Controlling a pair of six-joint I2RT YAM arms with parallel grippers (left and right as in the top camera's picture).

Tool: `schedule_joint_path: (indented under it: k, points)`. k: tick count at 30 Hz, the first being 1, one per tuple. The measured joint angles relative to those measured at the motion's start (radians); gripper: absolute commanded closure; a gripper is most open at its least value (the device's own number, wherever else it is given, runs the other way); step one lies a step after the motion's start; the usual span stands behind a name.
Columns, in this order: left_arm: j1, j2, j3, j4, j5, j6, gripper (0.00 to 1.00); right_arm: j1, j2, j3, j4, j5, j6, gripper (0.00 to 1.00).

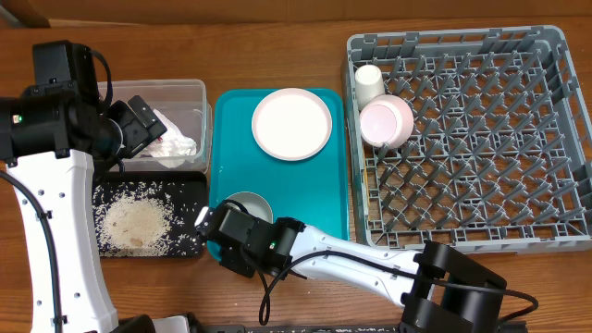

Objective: Sort waste into correct bins and load items into the dishwasher
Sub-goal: 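Close the right gripper on the white bowl rim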

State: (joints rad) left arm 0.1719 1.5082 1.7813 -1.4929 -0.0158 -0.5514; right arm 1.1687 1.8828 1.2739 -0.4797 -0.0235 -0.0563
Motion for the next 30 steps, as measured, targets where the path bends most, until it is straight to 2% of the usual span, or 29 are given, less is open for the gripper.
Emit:
schedule_joint_path:
  k: [6,26,28,30]
  points:
    - [0.0,0.0,0.0,0.0,0.0,0.0,0.0,0.0,0.002,0.0,-0.008,0.001,0.0,0.82]
    - [0.0,0.0,0.0,0.0,0.0,0.0,0.0,0.0,0.011,0.0,-0.063,0.004,-0.034,0.83]
    - [0.0,0.0,0.0,0.0,0.0,0.0,0.0,0.0,0.019,0.0,-0.064,0.005,-0.047,0.89]
    - [0.0,0.0,0.0,0.0,0.0,0.0,0.0,0.0,0.029,0.0,-0.071,0.006,-0.057,0.9]
